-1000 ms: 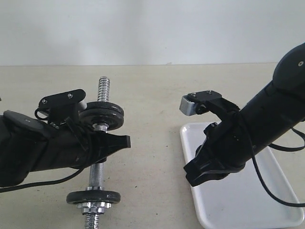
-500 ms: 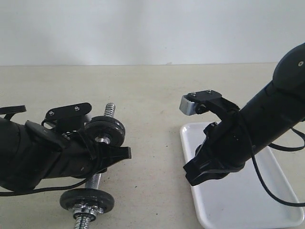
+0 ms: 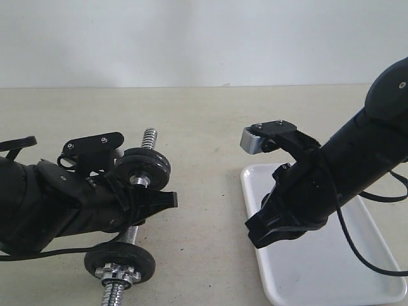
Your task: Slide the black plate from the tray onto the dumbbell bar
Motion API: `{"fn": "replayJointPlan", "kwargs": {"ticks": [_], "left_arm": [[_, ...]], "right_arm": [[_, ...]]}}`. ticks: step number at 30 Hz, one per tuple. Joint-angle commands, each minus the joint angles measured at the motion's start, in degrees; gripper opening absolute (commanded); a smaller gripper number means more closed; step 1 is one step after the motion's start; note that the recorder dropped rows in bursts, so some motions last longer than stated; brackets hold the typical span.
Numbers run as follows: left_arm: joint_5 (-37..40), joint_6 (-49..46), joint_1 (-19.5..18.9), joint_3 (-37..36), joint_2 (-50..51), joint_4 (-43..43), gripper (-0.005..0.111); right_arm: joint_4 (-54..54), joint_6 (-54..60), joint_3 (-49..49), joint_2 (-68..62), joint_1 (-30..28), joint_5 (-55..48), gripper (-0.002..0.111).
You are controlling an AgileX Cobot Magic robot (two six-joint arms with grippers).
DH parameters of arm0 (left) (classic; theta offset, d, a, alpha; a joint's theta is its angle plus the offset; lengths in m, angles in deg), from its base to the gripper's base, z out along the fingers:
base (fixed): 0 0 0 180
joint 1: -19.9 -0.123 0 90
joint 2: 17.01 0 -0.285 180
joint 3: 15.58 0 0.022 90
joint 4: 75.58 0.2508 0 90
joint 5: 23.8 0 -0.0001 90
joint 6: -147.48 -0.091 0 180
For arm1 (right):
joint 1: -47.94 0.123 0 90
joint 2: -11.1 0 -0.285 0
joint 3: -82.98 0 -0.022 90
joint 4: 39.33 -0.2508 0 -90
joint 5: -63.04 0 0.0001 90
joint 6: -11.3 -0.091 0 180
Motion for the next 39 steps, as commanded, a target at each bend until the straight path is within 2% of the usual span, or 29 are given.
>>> {"fn": "replayJointPlan", "kwargs": {"ticks": [1, 32, 36, 39], "left_arm": [[-6.92, 0.47, -0.04, 2.3, -3.08, 3.73, 0.004], [-6.54, -2.78, -0.04, 2.3, -3.0, 3.48, 0.004], [-6.78, -2.78, -0.04, 2.3, -3.0, -1.18, 0.004], [-6.78, -2.78, -0.04, 2.3, -3.0, -1.18, 0.004]], "right_arm": [[-0.2, 0.24, -0.24, 0.73, -0.08, -0.1, 0.0], [-1.53, 1.3, -0.24, 0.73, -0.08, 0.55, 0.0], [-1.53, 1.3, -0.24, 0.73, -0.08, 0.55, 0.0], [-1.53, 1.3, -0.24, 0.73, -0.08, 0.55, 0.0]]}}
